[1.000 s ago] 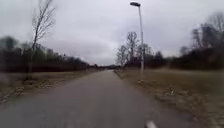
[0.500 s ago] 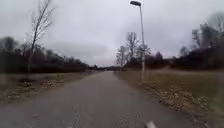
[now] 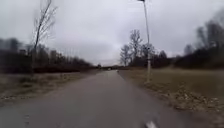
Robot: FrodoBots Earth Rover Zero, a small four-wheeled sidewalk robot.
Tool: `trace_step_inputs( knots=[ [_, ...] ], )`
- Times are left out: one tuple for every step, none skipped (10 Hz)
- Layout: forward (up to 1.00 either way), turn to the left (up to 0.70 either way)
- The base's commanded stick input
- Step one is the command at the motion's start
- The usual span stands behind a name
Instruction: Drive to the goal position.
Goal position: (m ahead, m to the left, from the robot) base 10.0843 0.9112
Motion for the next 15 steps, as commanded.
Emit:
trace_step_inputs(
  knots=[
    [0.89, 0.0],
    [0.89, 0.0],
    [0.89, 0.0],
    [0.89, -0.03],
    [0.89, -0.1],
    [0.89, -0.21],
    [0.89, -0.33],
    [0.89, -0.27],
    [0.89, -0.2],
    [0.89, -0.14],
    [0.89, -0.08],
    [0.89, -0.01],
    [0.89, 0.0],
    [0.89, 0.0],
    [0.89, 0.0]
  ],
)
